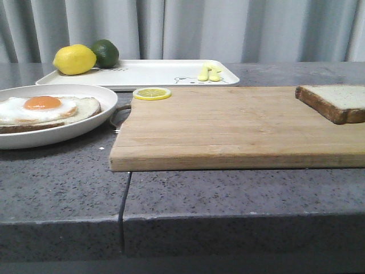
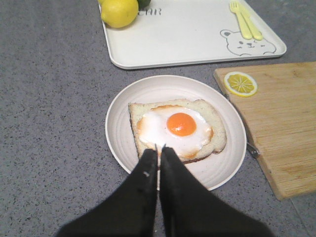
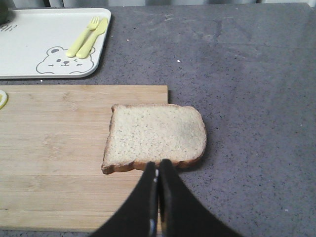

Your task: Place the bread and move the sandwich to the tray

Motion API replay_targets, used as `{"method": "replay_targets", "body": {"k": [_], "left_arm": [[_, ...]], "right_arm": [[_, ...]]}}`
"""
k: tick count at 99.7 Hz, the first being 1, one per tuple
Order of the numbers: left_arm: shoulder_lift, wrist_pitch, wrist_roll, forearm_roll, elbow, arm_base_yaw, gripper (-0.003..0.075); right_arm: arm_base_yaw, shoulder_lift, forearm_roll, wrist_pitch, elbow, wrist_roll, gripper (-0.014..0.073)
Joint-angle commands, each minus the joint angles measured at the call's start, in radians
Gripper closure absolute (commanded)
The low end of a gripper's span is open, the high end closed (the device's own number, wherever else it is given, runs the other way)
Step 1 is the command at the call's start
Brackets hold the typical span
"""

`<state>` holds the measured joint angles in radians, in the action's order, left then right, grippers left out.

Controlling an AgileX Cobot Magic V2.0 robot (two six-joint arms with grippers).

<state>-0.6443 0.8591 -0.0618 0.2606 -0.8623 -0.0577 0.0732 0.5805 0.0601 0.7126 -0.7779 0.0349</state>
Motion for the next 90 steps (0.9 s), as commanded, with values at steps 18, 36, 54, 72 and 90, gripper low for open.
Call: {"method": "replay_targets", "body": {"k": [18,36,54,72,90], "left_arm": [[-0.118,-0.051,0.001,0.013,-0.038,-0.001,0.0739],[-0.121,-0.058,0.001,0.013,-0.038,-0.001,0.0730],[-0.121,-0.058,0.001,0.024,-0.038,-0.001,0.0545],[-0.121,-0.058,0.001,0.054,-0.038,-0.001,0.0216],[-0.121,-0.062,0.001,0.054,-0.038,-0.001,0.0184]], "right_arm": [[-0.004,0.023,-0.001,-0.066,-0.037,-0.001,0.0661],[-0.004,0.023,-0.001,-0.066,-0.037,-0.001,0.0595],[-0.004,0.023,-0.001,-0.070,-0.037,-0.001,0.0293],[-0.004,0.023,-0.001,-0.076,-0.037,-0.001,0.0126],[-0.004,0.023,-0.001,-0.091,-0.037,-0.001,0.0127]]}}
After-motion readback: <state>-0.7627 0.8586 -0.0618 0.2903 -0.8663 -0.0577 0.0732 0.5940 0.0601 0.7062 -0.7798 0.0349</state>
